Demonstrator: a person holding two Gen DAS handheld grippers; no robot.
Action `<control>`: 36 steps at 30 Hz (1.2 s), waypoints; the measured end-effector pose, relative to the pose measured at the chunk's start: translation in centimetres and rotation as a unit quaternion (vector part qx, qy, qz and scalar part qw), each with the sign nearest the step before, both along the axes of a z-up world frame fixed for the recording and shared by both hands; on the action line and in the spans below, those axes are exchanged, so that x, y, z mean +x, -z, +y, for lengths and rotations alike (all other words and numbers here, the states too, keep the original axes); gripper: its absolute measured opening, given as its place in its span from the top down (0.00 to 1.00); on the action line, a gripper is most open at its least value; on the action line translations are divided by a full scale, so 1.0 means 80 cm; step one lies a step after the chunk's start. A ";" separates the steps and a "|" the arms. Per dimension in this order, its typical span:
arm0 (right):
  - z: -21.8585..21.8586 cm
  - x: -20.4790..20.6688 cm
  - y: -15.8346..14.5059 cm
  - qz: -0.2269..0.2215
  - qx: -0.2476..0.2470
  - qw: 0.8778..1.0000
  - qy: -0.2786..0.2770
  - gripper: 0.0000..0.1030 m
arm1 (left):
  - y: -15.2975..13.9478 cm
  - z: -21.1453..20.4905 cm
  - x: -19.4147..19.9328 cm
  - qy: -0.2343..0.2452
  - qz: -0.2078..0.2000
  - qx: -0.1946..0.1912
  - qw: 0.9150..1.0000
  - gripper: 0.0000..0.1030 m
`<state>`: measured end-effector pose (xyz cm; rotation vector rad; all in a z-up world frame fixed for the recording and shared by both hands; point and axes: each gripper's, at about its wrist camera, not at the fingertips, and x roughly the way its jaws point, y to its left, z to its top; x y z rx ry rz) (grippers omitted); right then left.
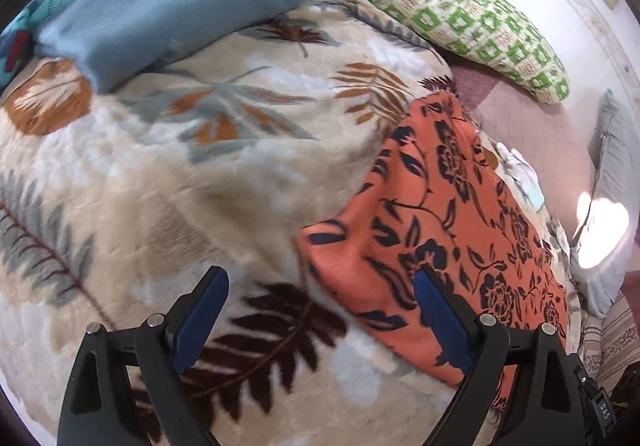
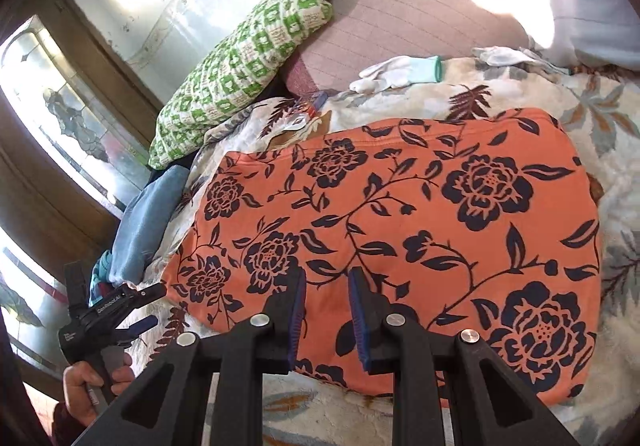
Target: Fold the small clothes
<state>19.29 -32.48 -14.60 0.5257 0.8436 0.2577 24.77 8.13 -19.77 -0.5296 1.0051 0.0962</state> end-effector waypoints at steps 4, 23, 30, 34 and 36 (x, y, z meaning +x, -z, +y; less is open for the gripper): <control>-0.020 -0.001 0.003 0.002 0.025 1.000 0.016 0.76 | 0.015 -0.001 0.022 -0.011 0.006 0.006 1.000 0.09; -0.011 0.015 0.025 0.028 0.017 0.999 0.008 0.76 | 0.020 -0.033 0.041 0.075 -0.059 -0.002 0.995 0.29; -0.014 0.016 0.028 0.028 0.016 0.999 0.013 0.76 | 0.018 -0.022 0.041 0.056 -0.066 -0.012 0.996 0.84; -0.020 0.017 0.032 0.030 0.033 0.999 0.015 0.76 | -0.002 -0.032 0.036 0.078 -0.096 -0.015 0.992 0.89; -0.013 0.019 0.032 0.025 0.033 0.999 0.002 0.76 | -0.020 -0.037 0.029 0.092 -0.118 -0.026 0.988 0.89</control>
